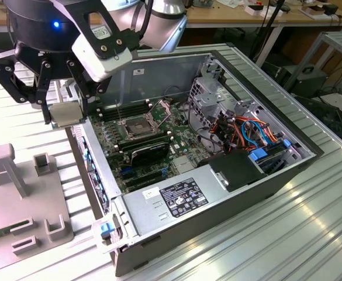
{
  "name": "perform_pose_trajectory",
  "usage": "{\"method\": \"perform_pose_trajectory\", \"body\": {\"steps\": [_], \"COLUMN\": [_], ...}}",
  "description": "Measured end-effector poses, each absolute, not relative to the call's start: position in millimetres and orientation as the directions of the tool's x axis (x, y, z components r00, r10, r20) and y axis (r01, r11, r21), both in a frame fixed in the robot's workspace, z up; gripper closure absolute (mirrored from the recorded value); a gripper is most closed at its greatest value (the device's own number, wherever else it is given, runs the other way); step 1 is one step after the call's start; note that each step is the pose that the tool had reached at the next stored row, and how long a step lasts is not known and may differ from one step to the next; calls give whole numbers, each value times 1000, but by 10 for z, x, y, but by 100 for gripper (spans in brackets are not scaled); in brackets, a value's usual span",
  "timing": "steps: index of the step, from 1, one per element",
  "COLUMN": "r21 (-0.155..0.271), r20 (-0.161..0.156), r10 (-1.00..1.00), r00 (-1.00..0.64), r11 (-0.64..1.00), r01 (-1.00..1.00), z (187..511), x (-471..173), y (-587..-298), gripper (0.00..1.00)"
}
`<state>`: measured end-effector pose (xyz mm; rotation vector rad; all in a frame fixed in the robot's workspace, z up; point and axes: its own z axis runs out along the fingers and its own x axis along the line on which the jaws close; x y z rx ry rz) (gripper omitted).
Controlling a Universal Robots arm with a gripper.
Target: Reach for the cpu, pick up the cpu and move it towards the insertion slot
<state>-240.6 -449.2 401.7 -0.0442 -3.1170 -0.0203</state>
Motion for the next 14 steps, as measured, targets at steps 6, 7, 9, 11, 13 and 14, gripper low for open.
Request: {"method": "perform_pose_trajectory", "body": {"steps": [6,7,9,11,13,14], "r21": [13,13,13,13,13,13], "r20": [24,25,24,25,24,24], "r10": [28,28,28,28,28,28], "r00": [-999,-999,-999,-999,-999,-999], "r11": [1000,1000,1000,1000,1000,1000], "r01": [28,28,28,29,28,28], "z": [4017,4018,4017,4018,4018,4017], "x": [-2330,-2313,-2295,-2268,-2240,-2228], "y": [-4492,-4492,-4492,-4492,-4492,-4492], "gripper": [45,45,45,45,45,45]}}
